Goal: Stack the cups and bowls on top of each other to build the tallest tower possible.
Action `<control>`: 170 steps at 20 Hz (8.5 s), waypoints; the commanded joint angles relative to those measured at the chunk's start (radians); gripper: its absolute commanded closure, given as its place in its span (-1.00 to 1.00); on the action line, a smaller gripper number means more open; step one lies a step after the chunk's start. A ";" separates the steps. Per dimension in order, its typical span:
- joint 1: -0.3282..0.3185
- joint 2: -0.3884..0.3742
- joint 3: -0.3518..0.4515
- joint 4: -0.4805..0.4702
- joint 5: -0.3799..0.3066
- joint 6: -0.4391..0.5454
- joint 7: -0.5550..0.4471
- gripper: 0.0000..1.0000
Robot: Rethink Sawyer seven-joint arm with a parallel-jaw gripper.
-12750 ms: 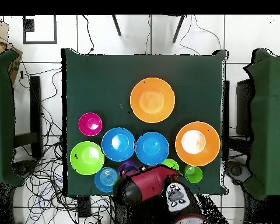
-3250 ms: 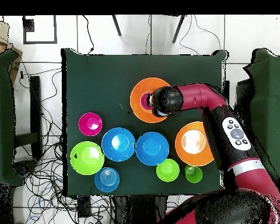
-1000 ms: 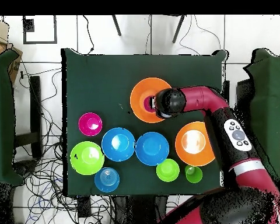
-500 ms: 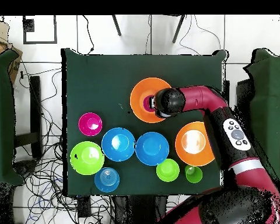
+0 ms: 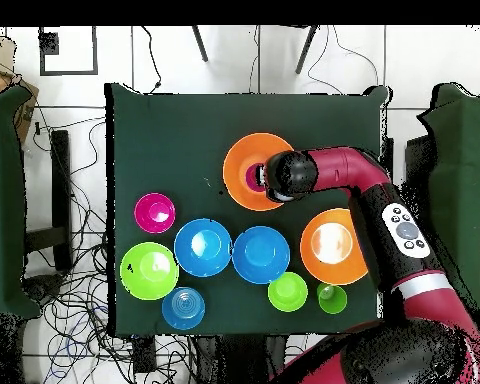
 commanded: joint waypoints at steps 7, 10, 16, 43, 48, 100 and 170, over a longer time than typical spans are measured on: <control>0.030 0.002 -0.036 -0.052 -0.105 -0.028 -0.260 1.00; 0.030 0.002 -0.035 -0.052 -0.105 -0.027 -0.262 1.00; 0.032 0.005 -0.035 -0.058 -0.105 -0.024 -0.264 1.00; 0.036 -0.046 -0.030 -0.023 -0.094 0.019 -0.299 -1.00; 0.043 -0.077 -0.030 -0.016 -0.077 0.043 -0.287 -1.00; 0.145 -0.357 -0.106 0.206 0.046 0.147 -0.030 -1.00; -0.126 -0.259 0.116 0.341 -0.112 0.160 -0.734 -1.00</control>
